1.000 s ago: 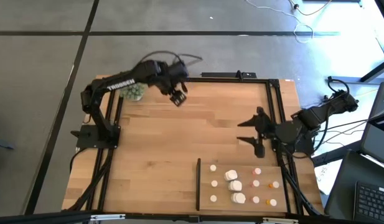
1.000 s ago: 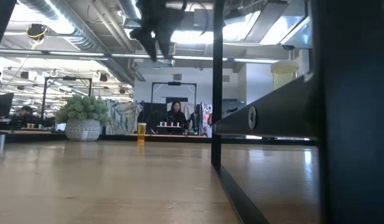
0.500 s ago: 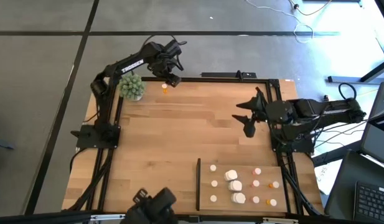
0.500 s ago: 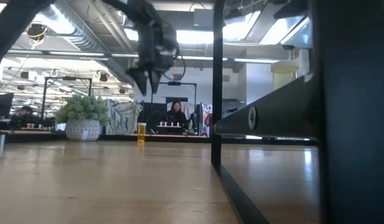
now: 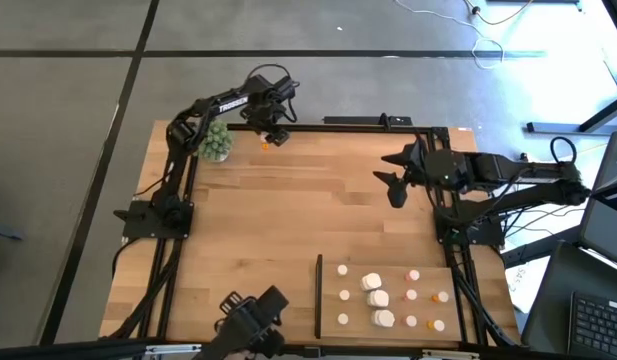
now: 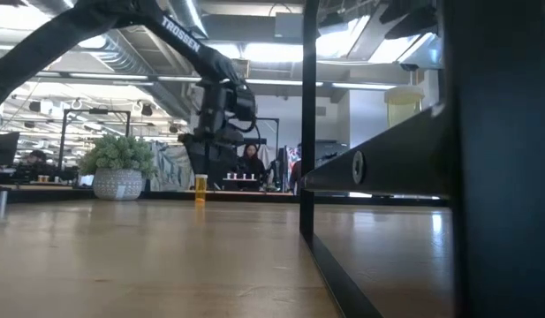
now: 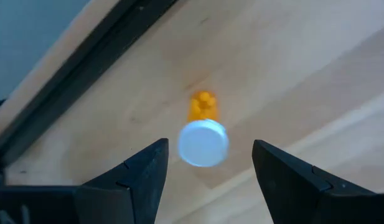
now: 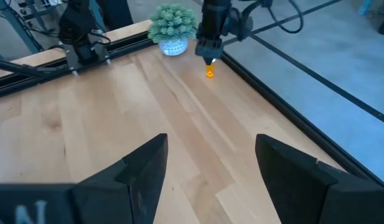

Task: Pick and place medicine bottles onto shelf by color
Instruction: Put the orange pill bottle on the shelf aligned with the other orange pill bottles

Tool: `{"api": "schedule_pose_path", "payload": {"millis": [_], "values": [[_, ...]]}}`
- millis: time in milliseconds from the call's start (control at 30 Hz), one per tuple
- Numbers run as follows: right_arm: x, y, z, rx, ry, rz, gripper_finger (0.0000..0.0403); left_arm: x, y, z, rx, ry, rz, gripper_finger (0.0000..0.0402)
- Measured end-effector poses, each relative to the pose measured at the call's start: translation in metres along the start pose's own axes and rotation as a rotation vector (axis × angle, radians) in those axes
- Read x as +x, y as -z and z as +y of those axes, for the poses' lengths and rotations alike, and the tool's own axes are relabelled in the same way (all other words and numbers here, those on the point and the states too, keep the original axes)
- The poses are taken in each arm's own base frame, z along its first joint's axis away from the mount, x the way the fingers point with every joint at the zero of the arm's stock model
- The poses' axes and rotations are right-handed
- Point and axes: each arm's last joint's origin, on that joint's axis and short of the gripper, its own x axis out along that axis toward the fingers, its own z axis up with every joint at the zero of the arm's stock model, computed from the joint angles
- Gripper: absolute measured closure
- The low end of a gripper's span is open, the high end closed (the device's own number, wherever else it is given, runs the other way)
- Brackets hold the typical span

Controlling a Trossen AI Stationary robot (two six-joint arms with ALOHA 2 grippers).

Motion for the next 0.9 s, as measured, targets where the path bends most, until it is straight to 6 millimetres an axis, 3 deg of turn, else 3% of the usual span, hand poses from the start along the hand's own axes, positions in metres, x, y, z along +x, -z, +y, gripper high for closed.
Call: {"api": "schedule_pose_path", "payload": {"millis": [167, 900], "values": [[0.0012, -0.0010, -0.0029, 0.009, 0.016, -0.003, 0.0159, 0.0031, -0.0013, 0.0015, 0.032, -0.068, -0.003, 0.0175], [0.0026, -0.0046, -0.0051, 0.028, 0.026, -0.032, 0.0159, 0.0083, -0.0053, 0.0031, 0.040, -0.058, -0.020, 0.0175]]}}
